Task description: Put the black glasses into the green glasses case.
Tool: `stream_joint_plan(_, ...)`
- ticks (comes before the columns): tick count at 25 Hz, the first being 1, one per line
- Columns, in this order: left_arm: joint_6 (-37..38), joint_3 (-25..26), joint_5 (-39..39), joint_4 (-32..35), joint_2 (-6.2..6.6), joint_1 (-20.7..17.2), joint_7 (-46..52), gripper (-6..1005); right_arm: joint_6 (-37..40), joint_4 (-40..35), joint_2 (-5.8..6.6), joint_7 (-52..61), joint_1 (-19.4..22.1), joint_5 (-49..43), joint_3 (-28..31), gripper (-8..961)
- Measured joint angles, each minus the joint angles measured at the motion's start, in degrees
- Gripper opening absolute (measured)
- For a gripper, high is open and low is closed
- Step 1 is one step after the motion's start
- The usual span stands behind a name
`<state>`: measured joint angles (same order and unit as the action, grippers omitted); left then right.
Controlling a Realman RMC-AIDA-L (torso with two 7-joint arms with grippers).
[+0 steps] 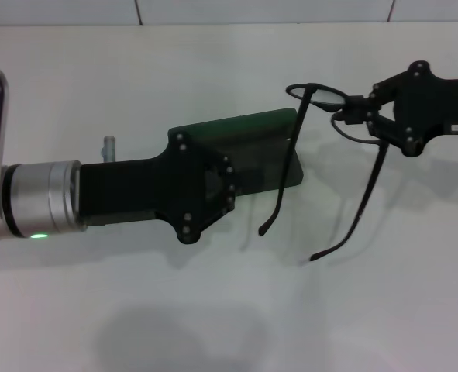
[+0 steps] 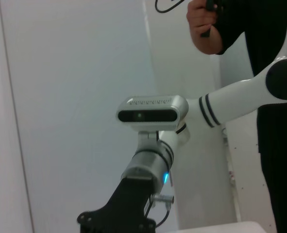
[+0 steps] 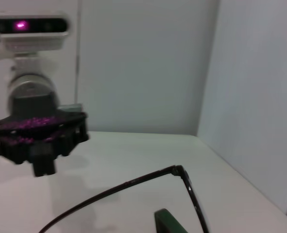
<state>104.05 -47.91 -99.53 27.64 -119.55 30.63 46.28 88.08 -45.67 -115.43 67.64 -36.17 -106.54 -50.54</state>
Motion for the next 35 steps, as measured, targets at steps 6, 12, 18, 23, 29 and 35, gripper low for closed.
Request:
stream_joint_plan(6, 2.09, -0.19, 0.04, -0.31, -0.07, 1.33, -0.90, -1, 1.74, 3.01, -0.09, -6.36, -0.62, 3.50, -0.12, 64)
stream_joint_plan(12, 2.35, -2.23, 0.39, -0.89, -0.17, 2.56, -0.93, 0, 2.93, 5.02, -0.15, -10.95, -0.96, 6.28, -0.23, 64)
stream_joint_plan(18, 2.19, -2.37, 0.42, -3.09, -0.16, 4.57, -0.99, 1, 2.94, 5.41, -0.30, -12.14, -1.15, 7.31, -0.48, 64)
stream_joint_plan(23, 1.86, -2.36, 0.42, -4.70, -0.22, 6.09, -1.55, 1, 2.67, 5.81, -0.42, -12.83, -1.23, 9.22, -0.62, 64)
stream_joint_plan(29, 0.88, -2.36, 0.42, -5.36, -0.39, 6.79, -1.62, 2, 2.54, 7.70, -0.29, -12.95, -1.78, 12.36, -0.56, 64)
stream_joint_plan(35, 0.37, -2.37, 1.09, -5.65, -0.56, 6.98, -1.63, 2, 2.65, 8.69, -0.40, -12.79, -1.92, 13.97, -0.58, 65)
